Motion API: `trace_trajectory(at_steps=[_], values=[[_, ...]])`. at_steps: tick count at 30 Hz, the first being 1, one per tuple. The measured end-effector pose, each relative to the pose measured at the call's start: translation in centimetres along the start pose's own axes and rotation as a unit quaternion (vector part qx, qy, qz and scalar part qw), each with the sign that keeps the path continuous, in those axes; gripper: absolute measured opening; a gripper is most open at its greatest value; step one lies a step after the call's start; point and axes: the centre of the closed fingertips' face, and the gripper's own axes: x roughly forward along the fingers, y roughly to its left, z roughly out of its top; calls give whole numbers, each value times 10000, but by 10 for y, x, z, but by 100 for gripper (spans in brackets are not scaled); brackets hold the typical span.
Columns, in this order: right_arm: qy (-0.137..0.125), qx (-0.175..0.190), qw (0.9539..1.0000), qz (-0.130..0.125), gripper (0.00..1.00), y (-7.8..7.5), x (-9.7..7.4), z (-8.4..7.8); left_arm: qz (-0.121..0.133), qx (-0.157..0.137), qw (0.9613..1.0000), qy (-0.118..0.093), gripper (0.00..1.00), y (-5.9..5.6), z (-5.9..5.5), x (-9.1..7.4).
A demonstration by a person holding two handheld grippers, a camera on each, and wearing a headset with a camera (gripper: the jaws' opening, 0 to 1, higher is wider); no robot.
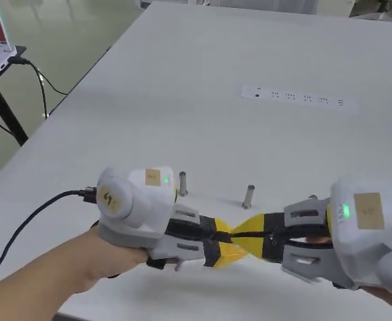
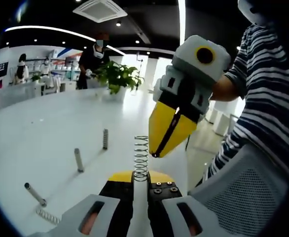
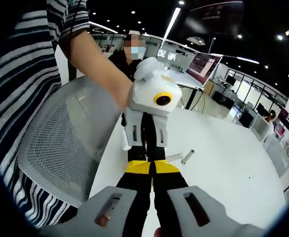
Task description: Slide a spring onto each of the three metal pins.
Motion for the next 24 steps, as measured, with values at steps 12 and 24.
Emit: trace_trajectory(at_steps=[12,24], values=[[-193,1056,9941,-149,13,-24,-12,-7,23,44,10000,-37,1,4,4,-4],[-333,1436,9891,8,9,-16,-9,-3,-90,103,9999,-94,1,2,10,-3]])
